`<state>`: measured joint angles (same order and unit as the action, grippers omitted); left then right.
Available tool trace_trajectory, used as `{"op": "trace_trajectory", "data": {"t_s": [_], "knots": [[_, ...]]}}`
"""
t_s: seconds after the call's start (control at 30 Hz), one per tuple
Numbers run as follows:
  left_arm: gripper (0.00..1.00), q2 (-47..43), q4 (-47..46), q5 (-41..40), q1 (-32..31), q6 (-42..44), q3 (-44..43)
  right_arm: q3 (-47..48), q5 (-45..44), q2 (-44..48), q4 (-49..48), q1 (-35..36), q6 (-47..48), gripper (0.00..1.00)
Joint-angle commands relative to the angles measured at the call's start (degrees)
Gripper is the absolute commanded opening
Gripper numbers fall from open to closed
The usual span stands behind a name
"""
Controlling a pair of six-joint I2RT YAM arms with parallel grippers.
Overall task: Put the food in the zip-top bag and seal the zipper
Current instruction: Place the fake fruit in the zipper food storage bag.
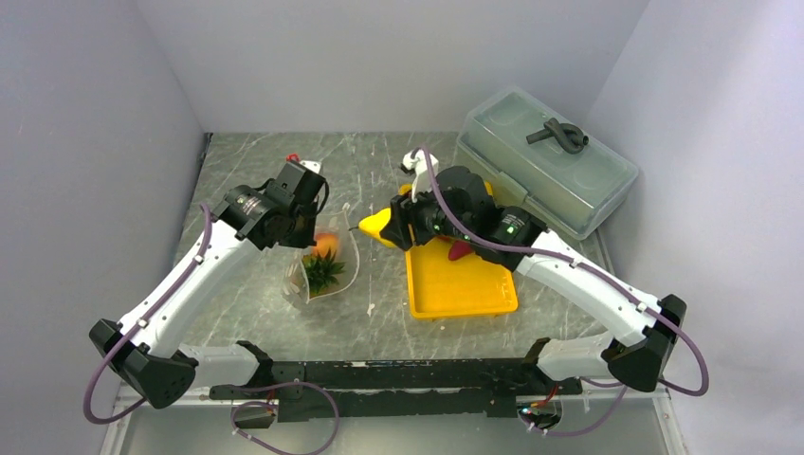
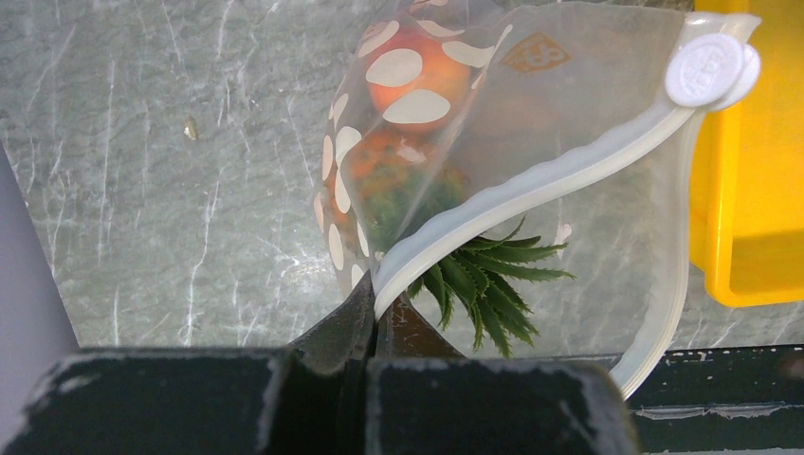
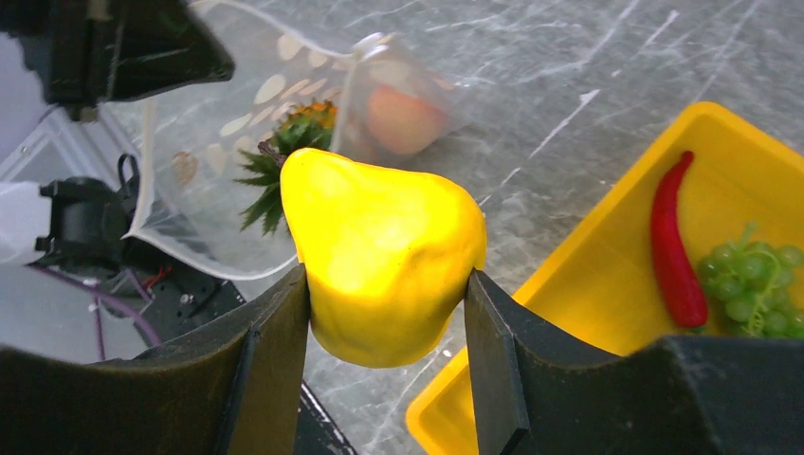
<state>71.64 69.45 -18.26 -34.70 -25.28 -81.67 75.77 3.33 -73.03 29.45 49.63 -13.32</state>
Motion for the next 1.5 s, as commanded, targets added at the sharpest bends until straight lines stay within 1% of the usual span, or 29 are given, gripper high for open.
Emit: {"op": "trace_trajectory", "data": {"t_s": [0.0, 0.13, 0.17, 0.3, 0.57, 0.83, 1.0, 1.23, 1.47], "knots": [[0.0, -0.18, -1.33, -0.1, 0.16, -0.2, -2.54, 1.93, 1.87, 1.09, -2.77, 3.53, 0.89, 0.28], [0.0, -0.31, -1.36, 0.04, 0.18, -0.39, -2.49, 3.79, 0.99, -1.29, -3.02, 5.98, -0.66, 0.28], [0.0, -0.42, -1.36, 0.2, 0.18, -0.39, -2.57, 5.69, 0.39, -3.35, -2.45, 7.02, -1.02, 0.28], [0.0, -0.53, -1.0, 0.31, 0.16, -0.21, -2.79, 7.4, -0.25, -5.74, -3.07, 8.4, -1.3, 0.28], [0.0, -1.22, -0.38, 0.75, 0.2, -0.13, -3.35, 10.48, -0.84, -10.39, -3.7, 9.73, -2.01, 0.28], [0.0, -1.48, -0.54, 2.21, 0.2, 0.05, -3.59, 15.29, -3.16, -16.37, -1.13, 10.31, -3.73, 0.27], [0.0, -1.67, -0.26, 2.15, 0.2, 0.08, -3.83, 17.61, -6.56, -20.28, 0.68, 10.31, -4.43, 0.27], [0.0, -2.09, -0.17, 2.99, 0.16, 0.3, -3.79, 18.53, -9.65, -24.0, -0.18, 10.29, -5.73, 0.28], [0.0, -2.44, -0.86, 4.33, 0.16, 0.47, -2.56, 20.78, -15.01, -26.84, 0.08, 10.27, -7.42, 0.31]]}}
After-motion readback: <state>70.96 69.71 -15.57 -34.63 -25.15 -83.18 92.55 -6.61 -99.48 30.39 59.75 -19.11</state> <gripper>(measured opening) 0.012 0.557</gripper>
